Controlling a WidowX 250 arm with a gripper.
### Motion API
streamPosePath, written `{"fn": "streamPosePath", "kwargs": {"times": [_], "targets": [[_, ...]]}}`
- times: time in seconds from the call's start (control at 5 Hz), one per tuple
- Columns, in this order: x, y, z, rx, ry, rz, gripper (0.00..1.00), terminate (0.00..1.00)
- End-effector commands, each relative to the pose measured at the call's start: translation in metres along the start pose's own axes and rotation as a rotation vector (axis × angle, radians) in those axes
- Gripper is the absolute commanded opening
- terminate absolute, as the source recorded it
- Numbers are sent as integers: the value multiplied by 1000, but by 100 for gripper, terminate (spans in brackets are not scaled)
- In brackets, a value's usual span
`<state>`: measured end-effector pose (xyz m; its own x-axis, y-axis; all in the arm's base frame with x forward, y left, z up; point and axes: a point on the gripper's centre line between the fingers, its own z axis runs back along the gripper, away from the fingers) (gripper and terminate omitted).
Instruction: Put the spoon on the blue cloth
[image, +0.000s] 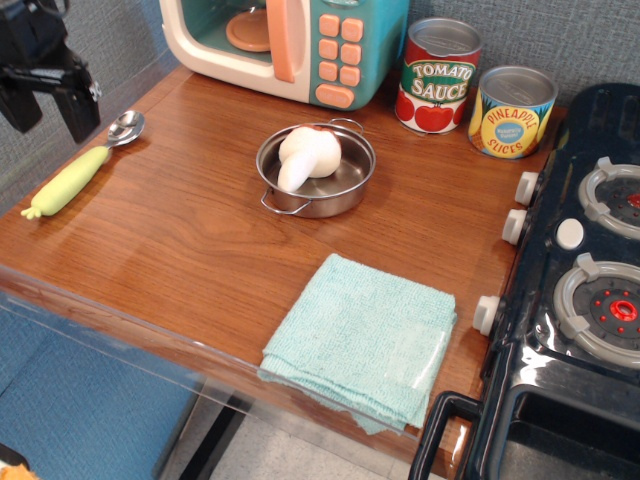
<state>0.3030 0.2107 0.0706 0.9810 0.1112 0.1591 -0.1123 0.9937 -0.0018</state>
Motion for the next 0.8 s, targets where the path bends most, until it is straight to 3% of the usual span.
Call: {"fn": "streamPosePath", "kwargs": {"times": [0.0,0.2,0.6], "targets": [[7,-14,-4,83,-5,-25,100,0],[5,-8,-17,124,49,-19,100,0],[2,0,-25,122,81,2,100,0]]}}
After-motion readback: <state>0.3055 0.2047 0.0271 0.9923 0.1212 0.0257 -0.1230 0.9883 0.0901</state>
